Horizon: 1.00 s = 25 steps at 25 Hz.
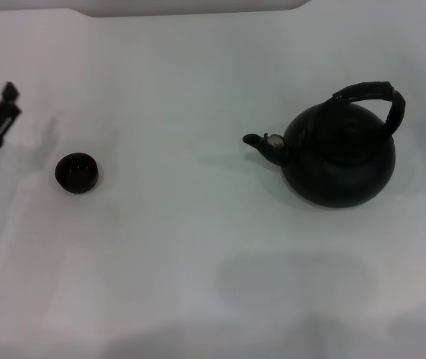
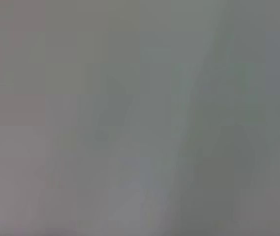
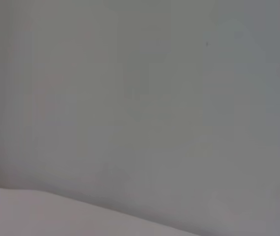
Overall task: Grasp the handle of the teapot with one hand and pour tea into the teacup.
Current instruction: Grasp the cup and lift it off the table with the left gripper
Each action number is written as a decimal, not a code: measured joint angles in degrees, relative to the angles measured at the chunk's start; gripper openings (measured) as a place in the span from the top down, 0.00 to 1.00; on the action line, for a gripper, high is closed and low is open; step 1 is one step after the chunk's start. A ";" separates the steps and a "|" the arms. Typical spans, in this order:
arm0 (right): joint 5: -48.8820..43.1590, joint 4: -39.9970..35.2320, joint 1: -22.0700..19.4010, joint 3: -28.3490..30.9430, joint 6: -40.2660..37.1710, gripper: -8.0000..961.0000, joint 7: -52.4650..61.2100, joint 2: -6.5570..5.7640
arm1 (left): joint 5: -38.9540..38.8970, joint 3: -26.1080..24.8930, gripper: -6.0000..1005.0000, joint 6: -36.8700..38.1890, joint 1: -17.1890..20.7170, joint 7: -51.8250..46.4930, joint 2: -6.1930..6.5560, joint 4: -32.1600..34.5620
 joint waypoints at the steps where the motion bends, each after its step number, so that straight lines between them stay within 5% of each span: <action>1: 0.00 0.00 0.04 0.00 0.00 0.09 0.00 0.00 | -0.42 -0.06 0.15 -2.30 1.01 0.52 -0.02 0.21; 12: -0.18 0.02 1.73 -0.66 -0.13 0.09 0.00 0.00 | -1.89 -0.13 0.15 -11.45 8.30 1.15 0.01 0.82; 25: -0.19 -0.05 2.20 -1.50 -0.07 0.09 0.00 0.08 | -0.94 0.44 0.15 -12.40 8.58 -0.78 0.25 3.43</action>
